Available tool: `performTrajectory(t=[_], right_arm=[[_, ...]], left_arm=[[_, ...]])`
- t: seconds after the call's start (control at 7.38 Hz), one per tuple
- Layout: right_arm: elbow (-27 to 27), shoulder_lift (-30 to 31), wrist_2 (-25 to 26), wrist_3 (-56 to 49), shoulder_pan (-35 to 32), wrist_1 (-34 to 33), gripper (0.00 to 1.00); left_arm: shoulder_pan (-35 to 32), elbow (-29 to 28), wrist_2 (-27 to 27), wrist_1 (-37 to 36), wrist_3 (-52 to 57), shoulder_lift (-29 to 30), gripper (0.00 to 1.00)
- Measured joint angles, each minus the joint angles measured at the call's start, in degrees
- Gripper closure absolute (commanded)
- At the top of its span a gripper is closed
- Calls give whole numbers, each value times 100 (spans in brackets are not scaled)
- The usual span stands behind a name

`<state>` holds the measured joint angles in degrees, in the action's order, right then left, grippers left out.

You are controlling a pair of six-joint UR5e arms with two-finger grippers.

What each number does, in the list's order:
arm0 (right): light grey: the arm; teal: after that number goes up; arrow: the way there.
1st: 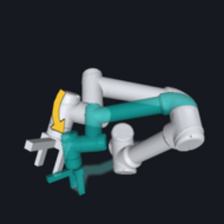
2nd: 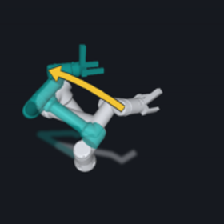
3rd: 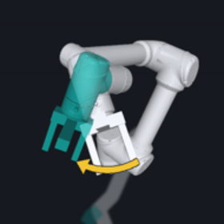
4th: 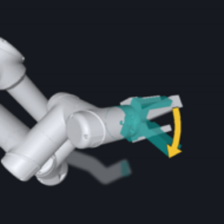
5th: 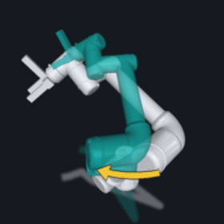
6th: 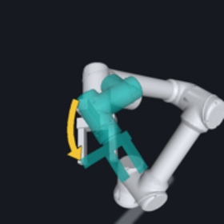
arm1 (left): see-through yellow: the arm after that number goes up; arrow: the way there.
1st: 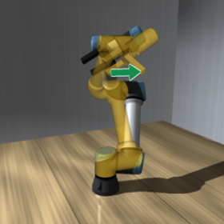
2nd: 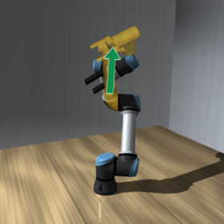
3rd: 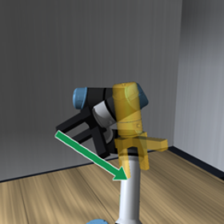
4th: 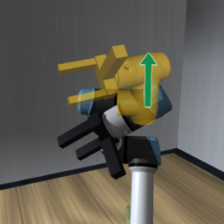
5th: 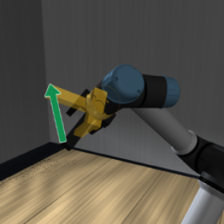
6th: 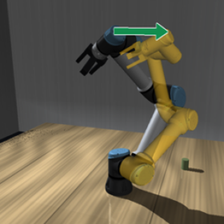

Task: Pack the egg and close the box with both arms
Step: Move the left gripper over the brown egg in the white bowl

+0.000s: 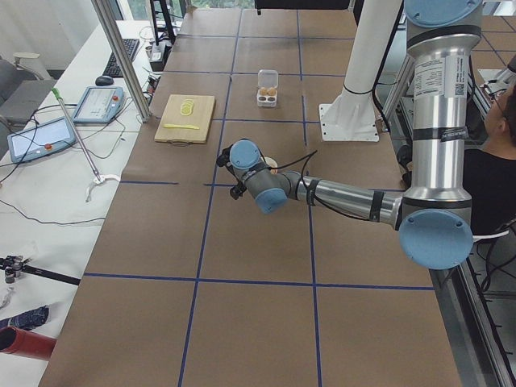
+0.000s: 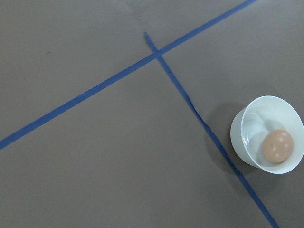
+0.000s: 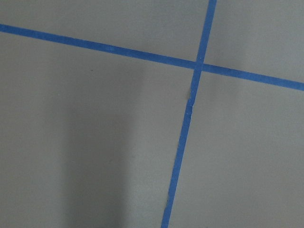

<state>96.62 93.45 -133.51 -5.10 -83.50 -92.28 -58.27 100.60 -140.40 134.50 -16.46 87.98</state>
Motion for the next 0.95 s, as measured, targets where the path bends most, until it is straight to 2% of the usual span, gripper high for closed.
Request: performTrajectory(t=[0.27, 0.54, 0.68, 0.95], right_arm=[[-5, -8, 0, 0, 1, 0, 0], [-7, -11, 0, 0, 0, 0, 0], [-12, -11, 0, 0, 0, 0, 0], [-24, -11, 0, 0, 0, 0, 0]], left_arm=[[722, -11, 347, 116, -272, 339, 12], [1233, -37, 488, 102, -299, 580, 32], [1426, -52, 511, 97, -274, 622, 37], [1671, -61, 521, 92, -207, 653, 36]])
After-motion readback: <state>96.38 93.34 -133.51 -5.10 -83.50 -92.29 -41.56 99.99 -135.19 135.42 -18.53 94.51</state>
